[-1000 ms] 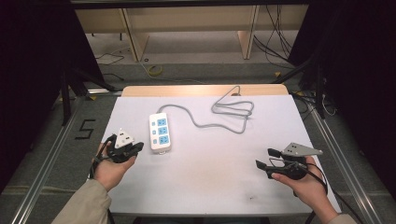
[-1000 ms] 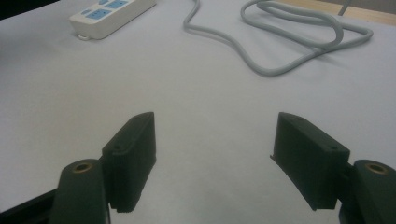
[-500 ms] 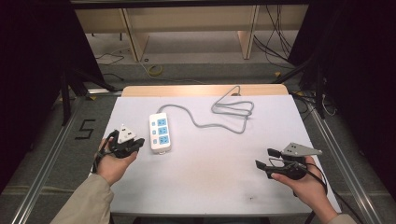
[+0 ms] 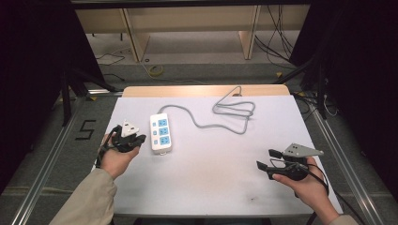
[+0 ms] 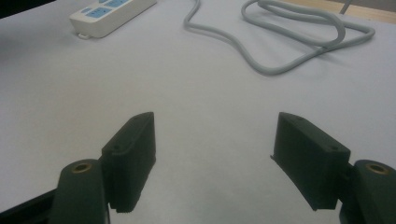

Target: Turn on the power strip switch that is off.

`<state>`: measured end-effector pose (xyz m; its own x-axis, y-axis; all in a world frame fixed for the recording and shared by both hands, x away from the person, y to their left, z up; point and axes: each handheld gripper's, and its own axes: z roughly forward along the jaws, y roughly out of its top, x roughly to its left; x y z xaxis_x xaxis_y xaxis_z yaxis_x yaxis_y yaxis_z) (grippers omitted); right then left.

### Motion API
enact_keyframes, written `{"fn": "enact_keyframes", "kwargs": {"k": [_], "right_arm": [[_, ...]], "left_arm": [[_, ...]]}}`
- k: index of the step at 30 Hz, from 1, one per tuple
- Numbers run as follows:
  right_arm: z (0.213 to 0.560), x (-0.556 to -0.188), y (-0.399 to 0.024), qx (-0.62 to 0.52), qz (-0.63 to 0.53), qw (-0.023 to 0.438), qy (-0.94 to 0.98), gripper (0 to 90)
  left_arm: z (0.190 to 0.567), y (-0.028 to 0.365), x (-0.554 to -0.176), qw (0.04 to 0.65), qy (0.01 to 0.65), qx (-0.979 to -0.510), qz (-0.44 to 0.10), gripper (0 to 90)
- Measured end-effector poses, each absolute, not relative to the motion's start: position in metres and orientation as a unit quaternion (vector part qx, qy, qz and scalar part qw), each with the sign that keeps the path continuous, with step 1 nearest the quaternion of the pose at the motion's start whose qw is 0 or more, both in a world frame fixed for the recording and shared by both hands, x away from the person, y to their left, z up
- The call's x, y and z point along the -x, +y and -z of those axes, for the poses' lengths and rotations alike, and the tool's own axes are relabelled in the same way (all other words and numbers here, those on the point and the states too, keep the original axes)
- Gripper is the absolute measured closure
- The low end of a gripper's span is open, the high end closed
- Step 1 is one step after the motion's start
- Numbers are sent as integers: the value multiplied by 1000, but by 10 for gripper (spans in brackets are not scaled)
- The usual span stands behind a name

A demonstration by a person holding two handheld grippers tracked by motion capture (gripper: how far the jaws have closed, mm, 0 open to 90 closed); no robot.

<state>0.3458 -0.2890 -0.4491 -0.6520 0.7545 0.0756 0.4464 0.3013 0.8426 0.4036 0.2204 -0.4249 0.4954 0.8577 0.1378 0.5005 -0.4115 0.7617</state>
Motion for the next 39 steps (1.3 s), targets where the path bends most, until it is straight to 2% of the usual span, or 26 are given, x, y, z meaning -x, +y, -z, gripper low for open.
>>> {"fn": "enact_keyframes", "kwargs": {"k": [39], "right_arm": [[450,-346,-288,-379,-449,166,792,300]], "left_arm": [[429,206,-433,320,428,-806,-255,900]]}}
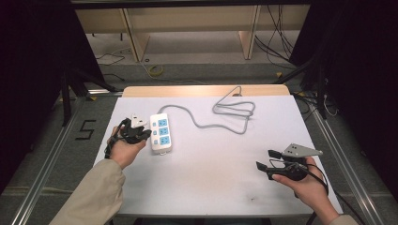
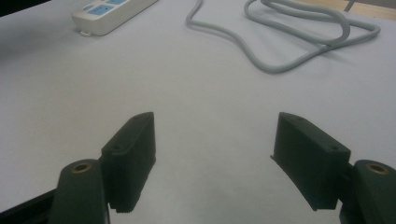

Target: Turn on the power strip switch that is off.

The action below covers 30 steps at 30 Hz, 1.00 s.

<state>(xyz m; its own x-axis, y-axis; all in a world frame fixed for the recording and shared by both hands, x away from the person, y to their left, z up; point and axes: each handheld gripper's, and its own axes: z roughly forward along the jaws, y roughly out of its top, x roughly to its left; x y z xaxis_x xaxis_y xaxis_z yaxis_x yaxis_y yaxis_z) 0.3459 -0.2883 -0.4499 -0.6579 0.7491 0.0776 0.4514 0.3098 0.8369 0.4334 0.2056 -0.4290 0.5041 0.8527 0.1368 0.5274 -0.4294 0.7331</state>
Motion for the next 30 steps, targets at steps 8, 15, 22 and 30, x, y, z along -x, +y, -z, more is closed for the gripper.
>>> {"fn": "enact_keyframes", "kwargs": {"k": [8,15,22,30], "right_arm": [[450,-346,-288,-377,-449,165,793,300],[450,-346,-288,-377,-448,165,794,299],[450,-346,-288,-378,-447,163,794,297],[450,-345,-288,-378,-447,163,794,296]], "left_arm": [[431,204,-439,316,431,-807,-251,900],[432,203,-443,306,434,-810,-250,900],[431,198,-449,304,435,-810,-248,900],[431,195,-455,298,436,-813,-245,900]]}}
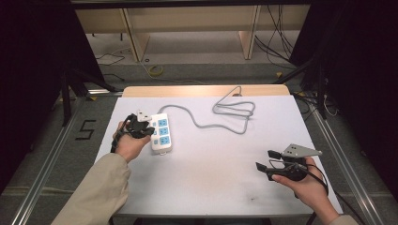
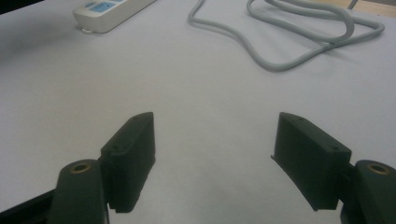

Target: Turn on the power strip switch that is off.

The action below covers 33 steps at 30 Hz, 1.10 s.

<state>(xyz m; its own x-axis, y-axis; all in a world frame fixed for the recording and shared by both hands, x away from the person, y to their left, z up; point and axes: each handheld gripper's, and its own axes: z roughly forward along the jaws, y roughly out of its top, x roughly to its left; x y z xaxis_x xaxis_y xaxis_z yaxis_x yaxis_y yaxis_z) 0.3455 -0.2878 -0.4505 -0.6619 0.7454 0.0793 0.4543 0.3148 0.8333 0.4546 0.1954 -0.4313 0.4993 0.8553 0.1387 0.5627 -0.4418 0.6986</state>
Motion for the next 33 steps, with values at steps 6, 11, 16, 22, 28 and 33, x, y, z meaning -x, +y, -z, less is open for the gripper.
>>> {"fn": "enact_keyframes", "kwargs": {"k": [6,11,16,22,28,33], "right_arm": [[450,-345,-288,-378,-447,163,794,296],[451,-345,-288,-377,-446,162,795,296],[451,-346,-288,-377,-447,162,795,295],[451,-346,-289,-377,-447,163,794,296],[451,-346,-289,-377,-447,162,795,295],[451,-346,-289,-377,-447,163,795,296]], "left_arm": [[432,195,-459,286,437,-819,-239,900],[433,193,-464,278,440,-822,-232,900],[434,189,-470,271,438,-827,-225,900],[432,188,-476,265,439,-830,-220,900],[430,185,-481,255,440,-833,-217,900],[428,184,-485,247,444,-834,-215,900]]}}
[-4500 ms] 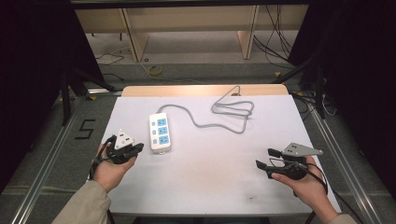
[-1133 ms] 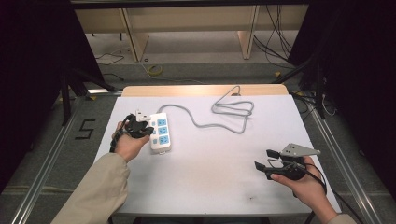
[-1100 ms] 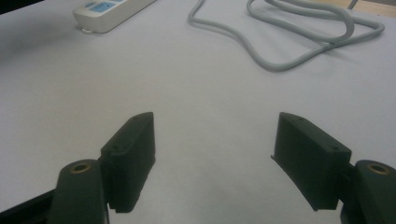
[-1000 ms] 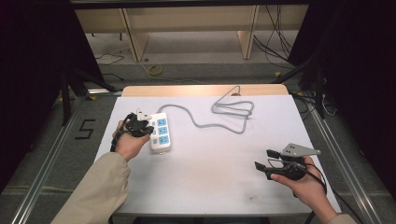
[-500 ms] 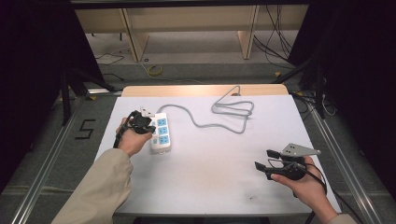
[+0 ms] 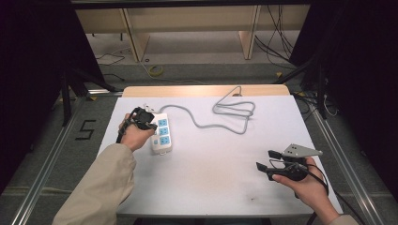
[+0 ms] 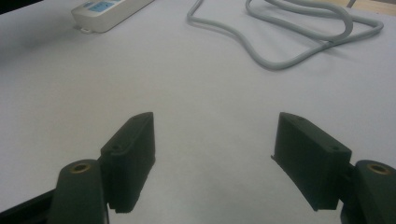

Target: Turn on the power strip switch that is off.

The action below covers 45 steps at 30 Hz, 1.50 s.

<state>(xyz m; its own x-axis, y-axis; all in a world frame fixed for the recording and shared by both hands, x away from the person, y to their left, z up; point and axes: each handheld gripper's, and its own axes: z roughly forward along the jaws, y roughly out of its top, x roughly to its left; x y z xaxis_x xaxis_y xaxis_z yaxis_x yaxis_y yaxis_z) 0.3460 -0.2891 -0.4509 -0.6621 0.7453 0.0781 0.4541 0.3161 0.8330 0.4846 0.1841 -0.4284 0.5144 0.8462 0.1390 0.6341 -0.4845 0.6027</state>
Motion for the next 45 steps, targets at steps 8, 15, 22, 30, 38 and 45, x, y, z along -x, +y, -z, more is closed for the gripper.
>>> {"fn": "enact_keyframes", "kwargs": {"k": [8,15,22,30,38,45], "right_arm": [[451,-346,-289,-379,-445,162,795,296],[451,-346,-289,-379,-446,162,794,296],[451,-346,-289,-379,-446,161,794,296],[451,-346,-289,-379,-446,161,795,296],[452,-346,-289,-378,-445,160,796,296],[451,-345,-288,-378,-446,159,796,296]], "left_arm": [[426,183,-490,240,446,-837,-208,900],[426,181,-495,229,447,-840,-204,900],[429,181,-499,217,449,-844,-195,900],[434,179,-502,208,450,-848,-187,900],[436,180,-504,201,452,-850,-178,900],[438,179,-505,200,455,-851,-171,900]]}}
